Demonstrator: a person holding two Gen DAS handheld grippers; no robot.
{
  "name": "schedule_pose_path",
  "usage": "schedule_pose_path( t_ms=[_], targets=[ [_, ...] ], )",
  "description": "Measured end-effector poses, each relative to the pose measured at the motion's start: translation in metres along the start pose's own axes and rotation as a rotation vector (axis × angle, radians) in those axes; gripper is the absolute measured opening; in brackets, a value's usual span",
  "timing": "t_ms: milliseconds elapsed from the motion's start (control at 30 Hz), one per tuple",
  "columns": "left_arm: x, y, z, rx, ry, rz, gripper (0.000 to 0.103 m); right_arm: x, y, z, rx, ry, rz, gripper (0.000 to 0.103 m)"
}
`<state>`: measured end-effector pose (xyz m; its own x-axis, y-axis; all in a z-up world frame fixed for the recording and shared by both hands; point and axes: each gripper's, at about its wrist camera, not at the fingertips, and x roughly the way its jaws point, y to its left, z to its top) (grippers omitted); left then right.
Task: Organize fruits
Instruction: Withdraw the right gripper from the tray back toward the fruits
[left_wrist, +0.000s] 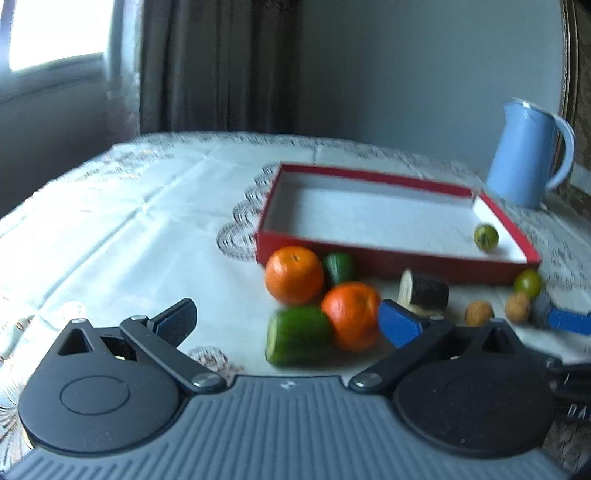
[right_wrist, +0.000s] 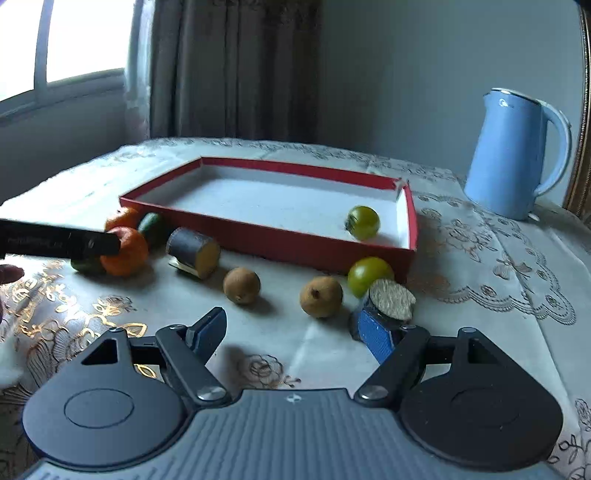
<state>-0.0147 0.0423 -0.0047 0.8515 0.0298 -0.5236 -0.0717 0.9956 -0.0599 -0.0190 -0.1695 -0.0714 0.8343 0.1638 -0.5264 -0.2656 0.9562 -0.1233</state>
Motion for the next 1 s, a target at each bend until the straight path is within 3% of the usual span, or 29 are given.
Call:
schedule_pose_path(
  t_ms=[100, 333, 600, 767, 1000],
  targets=[
    [-0.005, -0.004, 0.011, 0.014, -0.012, -0.045, 0.103, -0.002, -0.002, -0.001, 0.012, -0.012, -0.002, 0.08],
    [-0.002, -0.015, 0.033, 0.066, -0.048, -0.037, 0.103, -0.003, 0.0, -0.001, 0.008, -0.011, -0.002, 0.085],
    [-0.006, 0.01, -0.003, 0.133, 0.034, -0.022, 0.103, -0.002, 0.011, -0.002, -0.053, -0.011, -0.016, 0.086],
    [0.004, 0.021, -0.008, 0.135, 0.051, -0.028, 0.103, -0.001, 0.017, -0.002, -0.086, 0.0, -0.022, 0.086],
    [0.005, 0.019, -0.008, 0.189, 0.031, -0.044, 0.102, 0.004, 0.006, -0.002, -0.028, 0.028, -0.013, 0.086]
  ],
)
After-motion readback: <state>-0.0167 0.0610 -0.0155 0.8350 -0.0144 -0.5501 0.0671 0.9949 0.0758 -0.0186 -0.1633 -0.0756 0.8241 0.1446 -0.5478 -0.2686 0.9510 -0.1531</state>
